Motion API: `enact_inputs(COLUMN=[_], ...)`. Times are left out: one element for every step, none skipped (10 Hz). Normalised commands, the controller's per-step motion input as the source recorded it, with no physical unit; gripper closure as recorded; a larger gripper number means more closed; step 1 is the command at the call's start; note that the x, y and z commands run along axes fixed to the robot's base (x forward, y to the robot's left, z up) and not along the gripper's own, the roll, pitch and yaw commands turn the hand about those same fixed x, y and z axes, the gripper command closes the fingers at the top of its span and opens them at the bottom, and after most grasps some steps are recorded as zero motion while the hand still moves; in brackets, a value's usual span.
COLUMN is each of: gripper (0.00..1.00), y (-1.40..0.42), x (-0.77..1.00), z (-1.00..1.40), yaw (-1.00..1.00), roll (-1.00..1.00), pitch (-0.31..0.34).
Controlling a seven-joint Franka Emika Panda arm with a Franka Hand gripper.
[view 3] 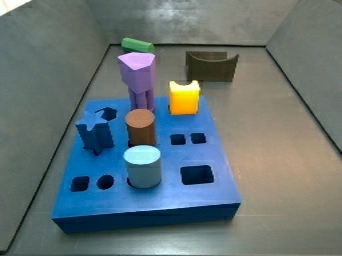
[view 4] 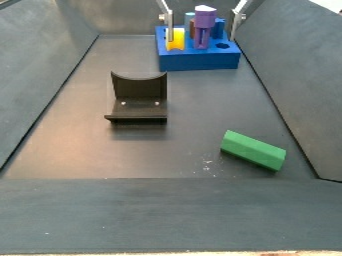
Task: Pick up the hexagon object. Move up. Place the hexagon object on the fixture. Regrasp the hexagon object. Move to above the board. Insert the hexagon object.
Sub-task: Pick up the hexagon object.
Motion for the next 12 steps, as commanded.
enact_inputs(gripper=[0.0, 0.0, 0.0, 0.0, 0.0, 0.0, 0.0, 0.0, 0.0, 0.0, 0.0, 0.0], y=[0.19, 0.26, 0.46, 0.47, 0.48, 0.5, 0.47, 0.41, 0.38, 0.37, 0.27, 0.19], x=[0.0, 0.0, -0.06, -0.1, -0.21, -0.28, -0.41, -0.44, -0.41, -0.19, -0.01, 0.0], z=[-0.45, -0.68, -0.87, -0.9, -0.92, -0.96, -0.99, -1.0, -1.0, -1.0, -0.94, -0.89], yaw=[0.25, 0.29, 0.41, 0.47, 0.52, 0.51, 0.5, 0.52, 0.54, 0.5, 0.38, 0.31], roll=[0.11, 0.19, 0.11, 0.09, 0.08, 0.07, 0.08, 0.07, 0.03, 0.0, -0.01, -0.04], pitch=[0.046, 0.087, 0.0, -0.016, -0.11, -0.147, -0.189, -0.176, -0.117, 0.0, 0.026, 0.057])
